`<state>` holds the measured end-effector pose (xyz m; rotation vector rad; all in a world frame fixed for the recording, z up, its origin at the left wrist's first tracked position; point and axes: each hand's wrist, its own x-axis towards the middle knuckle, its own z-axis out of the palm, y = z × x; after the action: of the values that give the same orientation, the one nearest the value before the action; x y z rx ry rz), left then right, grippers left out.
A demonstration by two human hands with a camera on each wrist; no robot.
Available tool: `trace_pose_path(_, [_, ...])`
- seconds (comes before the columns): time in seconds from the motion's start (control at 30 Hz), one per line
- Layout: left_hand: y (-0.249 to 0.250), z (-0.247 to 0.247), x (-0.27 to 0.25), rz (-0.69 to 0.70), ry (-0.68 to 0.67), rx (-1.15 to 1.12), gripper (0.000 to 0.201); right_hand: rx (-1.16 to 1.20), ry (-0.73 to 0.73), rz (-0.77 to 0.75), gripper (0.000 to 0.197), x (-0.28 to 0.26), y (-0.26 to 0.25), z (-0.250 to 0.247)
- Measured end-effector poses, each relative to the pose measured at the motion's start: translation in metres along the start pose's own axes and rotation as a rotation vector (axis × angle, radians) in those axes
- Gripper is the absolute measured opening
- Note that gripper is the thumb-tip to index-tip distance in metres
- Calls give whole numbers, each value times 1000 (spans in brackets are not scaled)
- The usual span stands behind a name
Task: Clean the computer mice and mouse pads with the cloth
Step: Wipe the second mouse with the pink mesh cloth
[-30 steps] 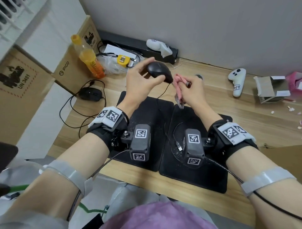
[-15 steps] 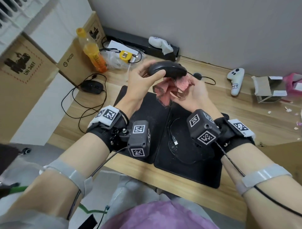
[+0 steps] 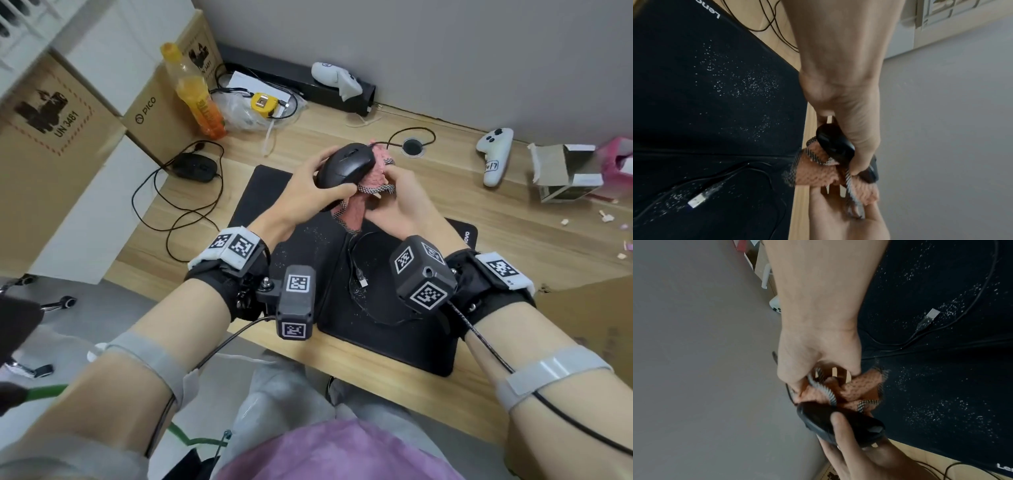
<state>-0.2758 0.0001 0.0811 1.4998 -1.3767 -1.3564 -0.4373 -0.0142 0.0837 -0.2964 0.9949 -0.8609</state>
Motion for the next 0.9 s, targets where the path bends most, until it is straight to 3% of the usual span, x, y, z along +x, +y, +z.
trace_pose_path(0.1, [-4,5,-1,14,72,10,65,-79,-71,17,29,-1,1,-7])
trace_pose_path(0.2, [-7,4,-4,23,41,82,66,-110,-77,11,28,6,6,-14])
trace_pose_path(0.43, [-13,-8,1,52,-2,301,77,-96,32,-24,24,16,20,-10])
trace_pose_path(0.57, [-12,-19,1,12,-28,289,72,-99,163,-68,27,23,26,6])
trace_pose_path(0.77, [-21,-55,3,-178,-120,199,48,-167,270,-122,23,35,38,36])
trace_pose_path(0.9, [-35,-88,6,-147,-148,231,53,-262,355,-154,23,46,53,57])
